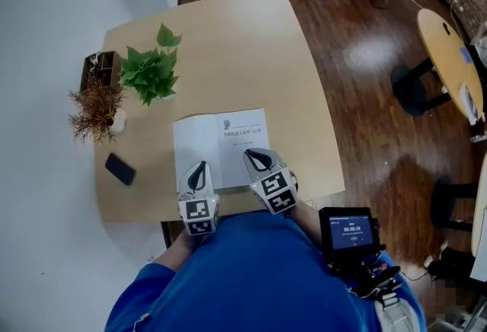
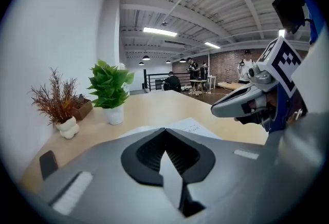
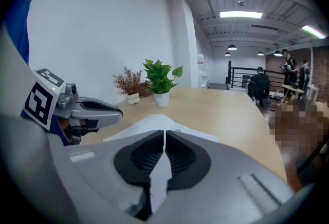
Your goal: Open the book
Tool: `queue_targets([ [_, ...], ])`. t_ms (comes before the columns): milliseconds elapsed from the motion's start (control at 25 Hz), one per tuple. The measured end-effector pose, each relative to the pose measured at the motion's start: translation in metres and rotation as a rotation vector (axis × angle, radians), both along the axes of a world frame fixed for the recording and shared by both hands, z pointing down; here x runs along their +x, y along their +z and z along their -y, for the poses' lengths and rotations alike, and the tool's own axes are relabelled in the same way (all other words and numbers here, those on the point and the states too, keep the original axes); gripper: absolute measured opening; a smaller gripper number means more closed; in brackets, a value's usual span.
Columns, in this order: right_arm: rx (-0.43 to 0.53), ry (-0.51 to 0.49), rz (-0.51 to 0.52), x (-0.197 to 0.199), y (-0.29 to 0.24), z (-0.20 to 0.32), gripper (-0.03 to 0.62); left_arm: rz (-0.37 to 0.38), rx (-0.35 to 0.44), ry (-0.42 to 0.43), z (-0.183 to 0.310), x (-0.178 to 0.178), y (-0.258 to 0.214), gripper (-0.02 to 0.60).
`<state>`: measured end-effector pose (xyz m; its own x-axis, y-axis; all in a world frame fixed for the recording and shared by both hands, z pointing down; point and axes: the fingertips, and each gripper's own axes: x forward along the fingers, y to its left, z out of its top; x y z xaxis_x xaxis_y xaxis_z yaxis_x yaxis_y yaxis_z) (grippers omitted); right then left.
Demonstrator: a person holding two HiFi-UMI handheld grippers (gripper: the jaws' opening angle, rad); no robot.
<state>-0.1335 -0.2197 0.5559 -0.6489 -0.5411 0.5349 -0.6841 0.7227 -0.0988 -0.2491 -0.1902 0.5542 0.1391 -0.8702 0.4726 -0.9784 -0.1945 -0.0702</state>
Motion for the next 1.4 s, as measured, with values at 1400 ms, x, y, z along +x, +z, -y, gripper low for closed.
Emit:
queue_targets([
  [1400,0.183,0.025,0.041,0.117,-0.057,-0.113,0.003,-0.001,0.08,0.049,-0.106,0.118,-0.038,0.008],
])
